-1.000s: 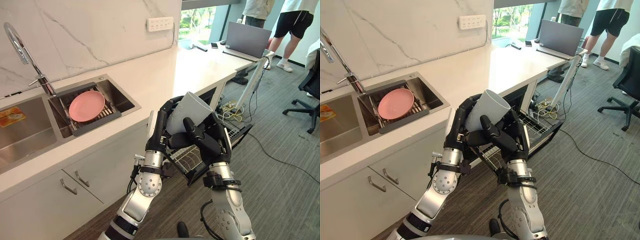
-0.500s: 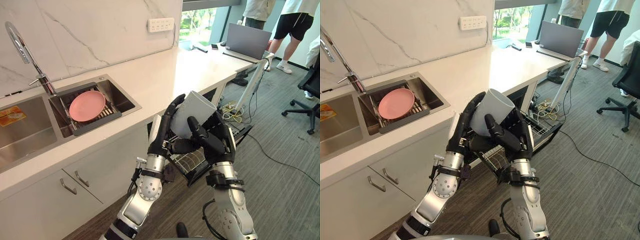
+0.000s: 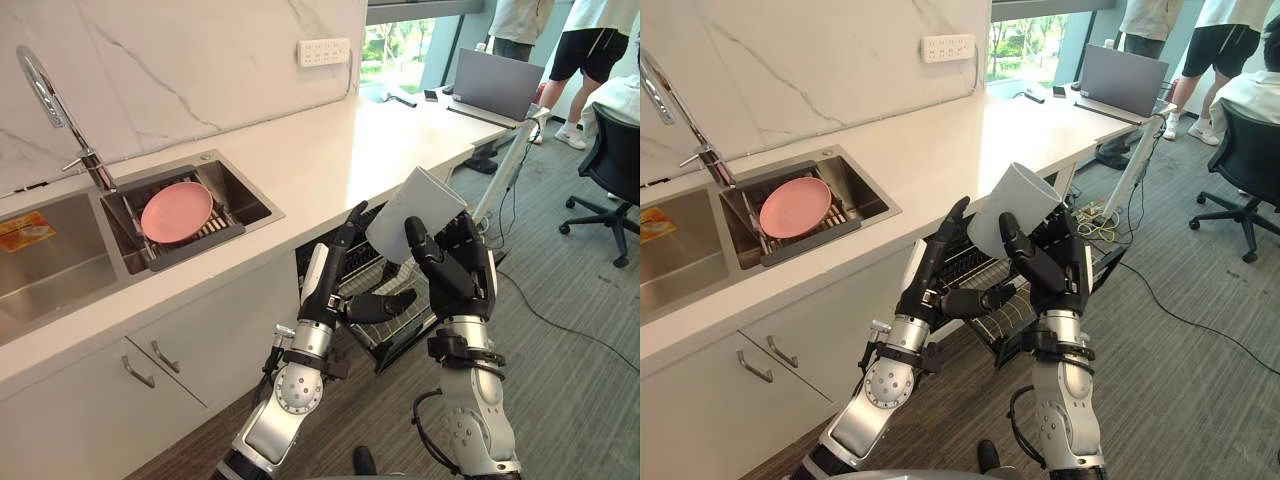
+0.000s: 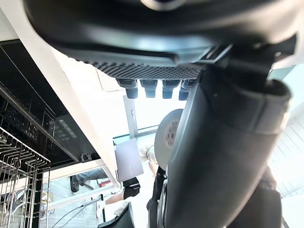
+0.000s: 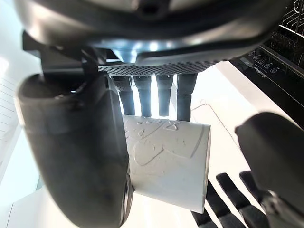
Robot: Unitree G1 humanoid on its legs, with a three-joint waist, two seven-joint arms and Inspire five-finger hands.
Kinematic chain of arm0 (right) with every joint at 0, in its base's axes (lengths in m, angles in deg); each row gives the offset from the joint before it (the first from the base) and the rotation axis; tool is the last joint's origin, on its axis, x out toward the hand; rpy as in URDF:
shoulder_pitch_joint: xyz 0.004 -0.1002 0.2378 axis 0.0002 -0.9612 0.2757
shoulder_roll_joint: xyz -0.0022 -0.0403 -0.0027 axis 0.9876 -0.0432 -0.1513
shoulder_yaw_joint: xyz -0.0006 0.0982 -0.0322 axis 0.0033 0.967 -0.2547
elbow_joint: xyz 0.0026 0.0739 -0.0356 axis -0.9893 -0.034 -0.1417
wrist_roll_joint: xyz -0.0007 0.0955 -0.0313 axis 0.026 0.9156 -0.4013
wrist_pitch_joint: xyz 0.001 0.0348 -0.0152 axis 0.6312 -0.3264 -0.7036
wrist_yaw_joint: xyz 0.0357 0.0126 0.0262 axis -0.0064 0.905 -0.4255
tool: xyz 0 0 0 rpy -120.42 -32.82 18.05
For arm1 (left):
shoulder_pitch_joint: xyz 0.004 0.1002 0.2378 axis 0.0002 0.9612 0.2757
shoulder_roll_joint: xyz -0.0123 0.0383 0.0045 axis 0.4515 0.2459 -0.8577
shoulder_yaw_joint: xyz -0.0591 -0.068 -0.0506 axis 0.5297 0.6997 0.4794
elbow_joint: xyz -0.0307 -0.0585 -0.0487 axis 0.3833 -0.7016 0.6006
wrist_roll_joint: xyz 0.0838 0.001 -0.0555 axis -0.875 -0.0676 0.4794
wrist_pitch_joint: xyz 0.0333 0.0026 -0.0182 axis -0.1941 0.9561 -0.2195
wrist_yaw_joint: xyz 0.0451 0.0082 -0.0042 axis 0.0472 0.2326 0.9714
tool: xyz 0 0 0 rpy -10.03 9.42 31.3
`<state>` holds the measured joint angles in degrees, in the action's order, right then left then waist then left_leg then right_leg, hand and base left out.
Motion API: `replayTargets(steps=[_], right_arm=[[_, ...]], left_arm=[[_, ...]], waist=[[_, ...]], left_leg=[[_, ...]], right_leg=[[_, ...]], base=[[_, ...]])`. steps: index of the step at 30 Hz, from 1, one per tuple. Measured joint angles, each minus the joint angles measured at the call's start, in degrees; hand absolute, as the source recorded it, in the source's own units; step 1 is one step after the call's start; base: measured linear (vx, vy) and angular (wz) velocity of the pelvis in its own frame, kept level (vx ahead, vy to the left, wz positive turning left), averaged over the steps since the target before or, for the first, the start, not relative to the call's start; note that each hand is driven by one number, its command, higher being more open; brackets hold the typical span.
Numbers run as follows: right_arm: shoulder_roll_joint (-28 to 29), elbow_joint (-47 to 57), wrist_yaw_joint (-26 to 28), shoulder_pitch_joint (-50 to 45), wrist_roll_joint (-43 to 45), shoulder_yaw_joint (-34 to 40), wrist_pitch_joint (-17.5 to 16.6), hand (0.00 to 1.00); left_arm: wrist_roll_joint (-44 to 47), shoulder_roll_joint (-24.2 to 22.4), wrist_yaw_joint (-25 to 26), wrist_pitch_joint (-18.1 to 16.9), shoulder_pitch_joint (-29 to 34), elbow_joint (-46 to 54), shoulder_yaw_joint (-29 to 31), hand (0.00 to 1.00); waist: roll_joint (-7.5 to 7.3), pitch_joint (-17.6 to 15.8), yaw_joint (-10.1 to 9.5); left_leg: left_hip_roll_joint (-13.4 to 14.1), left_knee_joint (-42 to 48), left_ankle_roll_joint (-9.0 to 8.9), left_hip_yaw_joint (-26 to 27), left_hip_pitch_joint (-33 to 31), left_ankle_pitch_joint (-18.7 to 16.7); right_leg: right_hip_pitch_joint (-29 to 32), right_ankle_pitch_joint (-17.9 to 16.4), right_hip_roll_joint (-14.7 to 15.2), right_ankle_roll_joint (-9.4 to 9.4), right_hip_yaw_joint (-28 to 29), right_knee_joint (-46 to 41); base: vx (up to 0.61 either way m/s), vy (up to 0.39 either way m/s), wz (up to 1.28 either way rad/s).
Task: Walk over to the sink, pick up the cup, carry it to the dishwasher, place the cup inside the dishwasher, then close the dishwasher door
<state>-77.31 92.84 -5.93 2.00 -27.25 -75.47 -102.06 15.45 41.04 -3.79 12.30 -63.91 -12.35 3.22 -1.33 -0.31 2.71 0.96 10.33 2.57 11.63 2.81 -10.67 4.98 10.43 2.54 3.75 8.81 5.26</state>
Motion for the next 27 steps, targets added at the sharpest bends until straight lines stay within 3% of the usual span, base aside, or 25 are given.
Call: replayTargets(steps=[14,23,27], right_arm=[[0.09,0.15,-0.73,-0.22,-2.26,5.60,0.00,0.00],[0.09,0.23,-1.13,-0.41,-4.51,7.89,0.01,0.00],[0.08,0.23,-1.12,-0.42,-5.31,8.60,0.04,0.00]], left_arm=[[6.54,-0.07,-0.16,-0.84,6.11,5.65,7.98,1.00],[14.53,-0.05,-5.22,-1.05,13.22,3.75,10.44,1.00],[15.71,-0.02,-8.41,-0.84,13.76,-2.51,10.42,1.00]], waist=[[-0.05,-0.03,-0.33],[-0.17,-0.11,-0.47],[-0.20,-0.13,-0.62]], left_leg=[[0.03,-0.02,-0.07,-0.71,-0.04,0.04],[0.11,-0.13,-0.37,-1.59,-0.63,0.21],[0.06,-0.24,-0.65,-2.28,-1.27,0.38]], right_leg=[[-0.32,-0.16,0.13,-0.16,-0.87,0.01],[-0.17,-0.48,0.22,-0.53,-1.83,0.02],[0.23,-0.47,0.39,-0.49,-2.50,0.02]], base=[[0.00,0.000,0.02],[0.00,-0.010,0.06],[-0.01,-0.013,0.08]])
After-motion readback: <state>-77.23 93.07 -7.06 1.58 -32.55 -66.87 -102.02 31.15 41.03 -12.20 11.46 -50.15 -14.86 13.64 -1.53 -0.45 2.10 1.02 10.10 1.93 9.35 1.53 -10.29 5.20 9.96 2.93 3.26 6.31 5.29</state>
